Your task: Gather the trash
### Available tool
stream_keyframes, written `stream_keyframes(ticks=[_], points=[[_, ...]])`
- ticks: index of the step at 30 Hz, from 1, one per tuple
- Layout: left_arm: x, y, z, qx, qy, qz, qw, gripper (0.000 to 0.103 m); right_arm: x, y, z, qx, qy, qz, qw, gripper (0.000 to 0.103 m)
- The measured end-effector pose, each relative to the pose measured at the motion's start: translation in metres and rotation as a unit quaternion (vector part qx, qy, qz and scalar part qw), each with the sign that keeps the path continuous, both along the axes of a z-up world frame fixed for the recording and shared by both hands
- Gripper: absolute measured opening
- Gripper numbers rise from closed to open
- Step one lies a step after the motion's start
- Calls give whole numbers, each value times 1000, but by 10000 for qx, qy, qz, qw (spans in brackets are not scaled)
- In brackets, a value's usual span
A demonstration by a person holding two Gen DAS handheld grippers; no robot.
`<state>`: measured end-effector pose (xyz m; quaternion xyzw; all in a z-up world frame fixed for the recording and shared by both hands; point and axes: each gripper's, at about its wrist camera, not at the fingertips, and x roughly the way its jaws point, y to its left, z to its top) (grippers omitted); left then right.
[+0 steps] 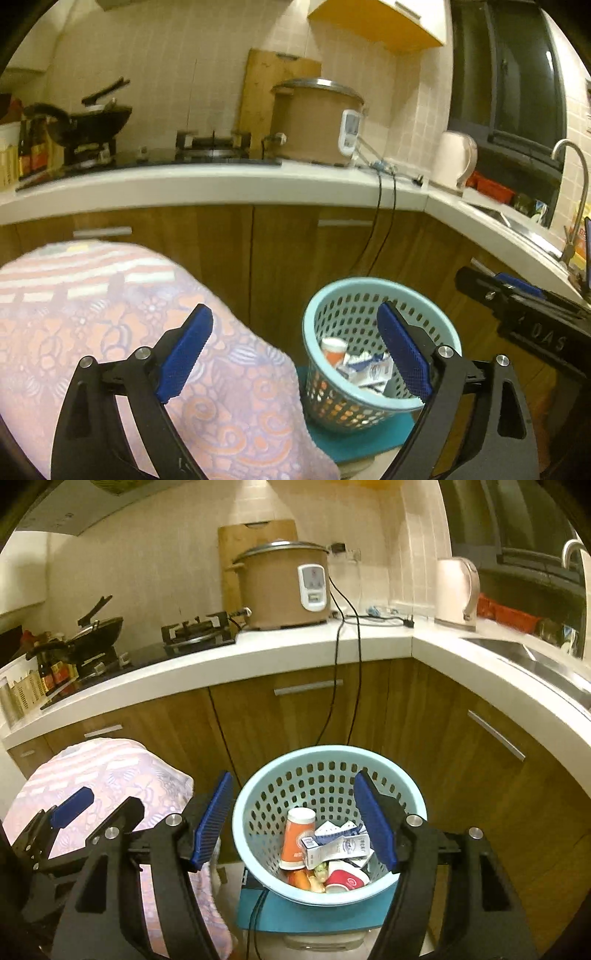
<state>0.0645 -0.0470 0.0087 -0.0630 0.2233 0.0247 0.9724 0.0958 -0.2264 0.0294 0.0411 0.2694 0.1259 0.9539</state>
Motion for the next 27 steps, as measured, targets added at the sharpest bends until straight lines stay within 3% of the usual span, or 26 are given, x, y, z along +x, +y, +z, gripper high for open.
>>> stream_keyframes(ticks=[3,10,27], points=[[-7,1,5,106,-114,139,9998,89,-5,7,1,50,-37,-8,10000,64],[-17,12,10,-39,-237,319,9992,89,-4,19,-10,-136,47,-77,9999,64],[-15,22,7,-194,-117,488,9986,91,-8,19,-8,-256,-59,-61,9996,66]])
